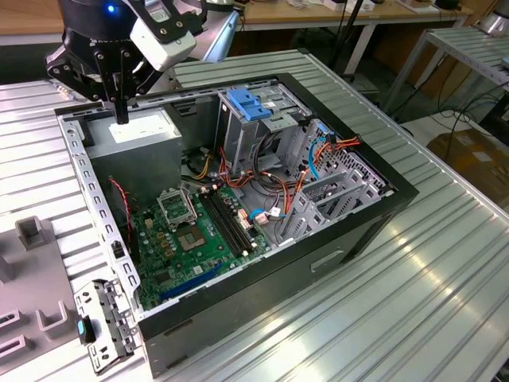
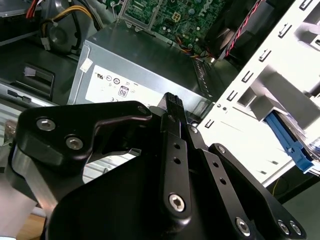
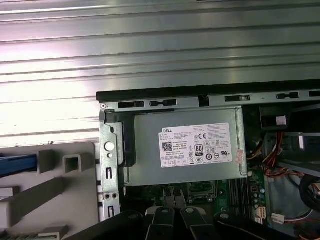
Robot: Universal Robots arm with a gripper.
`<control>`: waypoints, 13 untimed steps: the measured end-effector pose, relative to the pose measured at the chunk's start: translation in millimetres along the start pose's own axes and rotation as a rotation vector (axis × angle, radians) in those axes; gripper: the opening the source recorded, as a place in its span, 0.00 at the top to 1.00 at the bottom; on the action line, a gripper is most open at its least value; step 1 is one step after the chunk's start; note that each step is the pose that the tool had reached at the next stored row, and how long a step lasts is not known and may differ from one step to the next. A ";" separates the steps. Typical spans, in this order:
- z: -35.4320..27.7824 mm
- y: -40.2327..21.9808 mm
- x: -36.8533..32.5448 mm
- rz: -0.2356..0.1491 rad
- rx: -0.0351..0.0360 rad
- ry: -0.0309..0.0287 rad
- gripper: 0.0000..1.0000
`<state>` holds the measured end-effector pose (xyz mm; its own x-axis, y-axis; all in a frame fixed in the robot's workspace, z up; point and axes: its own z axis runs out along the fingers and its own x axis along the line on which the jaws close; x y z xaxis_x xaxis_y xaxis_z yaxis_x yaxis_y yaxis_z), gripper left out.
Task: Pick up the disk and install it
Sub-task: 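Reach for the disk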
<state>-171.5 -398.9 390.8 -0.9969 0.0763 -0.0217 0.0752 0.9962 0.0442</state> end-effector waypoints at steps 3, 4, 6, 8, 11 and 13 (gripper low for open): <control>0.0 -0.2 1.6 0.000 0.0000 0.0001 0.89; 0.0 -0.2 2.2 0.000 0.0000 0.0002 0.89; 0.1 -0.3 3.2 0.000 0.0000 0.0002 0.89; 0.1 -0.4 4.4 0.000 0.0001 0.0003 0.89; 0.2 -0.5 6.1 0.000 0.0001 0.0006 0.89; 0.3 -0.6 7.0 0.000 0.0000 0.0006 0.89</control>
<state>-178.6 -398.9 390.3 -0.9969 0.0762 -0.0210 0.0752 0.9962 0.0441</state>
